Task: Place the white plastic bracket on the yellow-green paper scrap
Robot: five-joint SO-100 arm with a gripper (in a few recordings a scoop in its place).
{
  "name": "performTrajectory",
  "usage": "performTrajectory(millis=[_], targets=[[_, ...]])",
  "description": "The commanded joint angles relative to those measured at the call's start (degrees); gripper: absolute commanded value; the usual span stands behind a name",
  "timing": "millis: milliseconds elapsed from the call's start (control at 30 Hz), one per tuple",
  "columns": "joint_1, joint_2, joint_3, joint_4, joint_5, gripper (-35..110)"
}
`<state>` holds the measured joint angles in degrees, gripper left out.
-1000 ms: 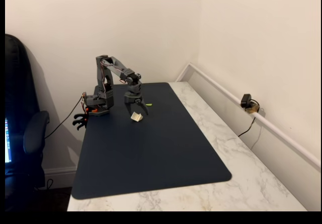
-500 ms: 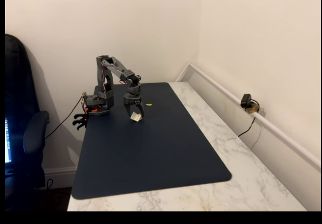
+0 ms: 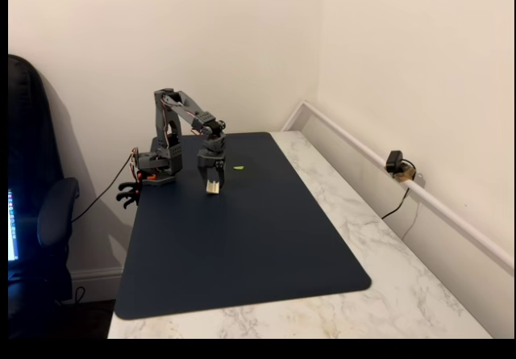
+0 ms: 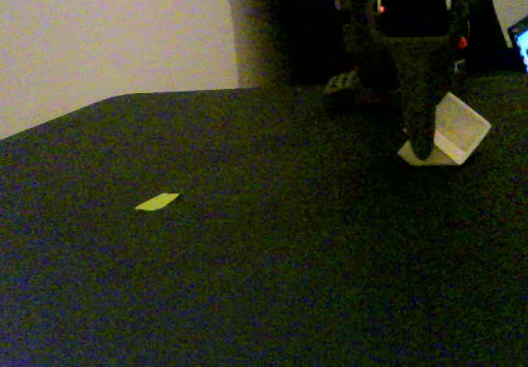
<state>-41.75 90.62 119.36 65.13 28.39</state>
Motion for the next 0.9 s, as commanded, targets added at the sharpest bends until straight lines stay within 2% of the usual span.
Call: performTrajectory(millis=[0, 333, 867], targets=[[0.9, 7.6, -1.5, 1.8, 0.8, 0], [10.7, 23.4, -3.3, 2.5, -0.2, 0], [41.9, 14.7, -9.1, -1.8, -2.5, 0]])
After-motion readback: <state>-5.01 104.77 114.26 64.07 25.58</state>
